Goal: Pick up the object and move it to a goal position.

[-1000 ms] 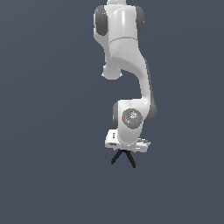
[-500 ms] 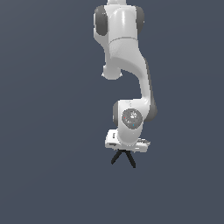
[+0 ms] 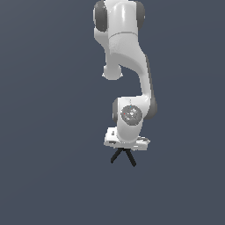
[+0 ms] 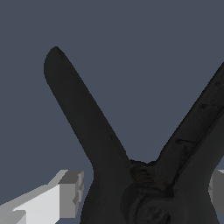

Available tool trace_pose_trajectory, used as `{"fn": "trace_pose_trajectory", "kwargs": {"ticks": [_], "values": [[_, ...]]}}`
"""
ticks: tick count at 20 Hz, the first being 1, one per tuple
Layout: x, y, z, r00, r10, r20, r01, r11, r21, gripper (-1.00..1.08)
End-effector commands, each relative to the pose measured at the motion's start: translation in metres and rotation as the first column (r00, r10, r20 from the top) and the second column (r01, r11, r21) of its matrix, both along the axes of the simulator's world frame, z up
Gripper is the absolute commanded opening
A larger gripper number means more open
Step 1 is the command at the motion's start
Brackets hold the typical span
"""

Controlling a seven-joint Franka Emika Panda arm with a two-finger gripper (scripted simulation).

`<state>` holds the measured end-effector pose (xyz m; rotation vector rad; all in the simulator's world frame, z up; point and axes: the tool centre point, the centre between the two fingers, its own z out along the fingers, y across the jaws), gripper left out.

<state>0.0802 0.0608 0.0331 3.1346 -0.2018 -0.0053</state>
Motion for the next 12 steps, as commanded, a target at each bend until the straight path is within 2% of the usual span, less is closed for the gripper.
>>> {"fn": "trace_pose_trajectory", "kwargs": {"ticks": [1,12], "values": [[-0.002,-0.003,0.012,1.000,0.000,0.003,0.000,1.000,0.000,-1.00],[-0.031,-0.024,0.092,1.000,0.000,0.003,0.000,1.000,0.001,-1.00]]}}
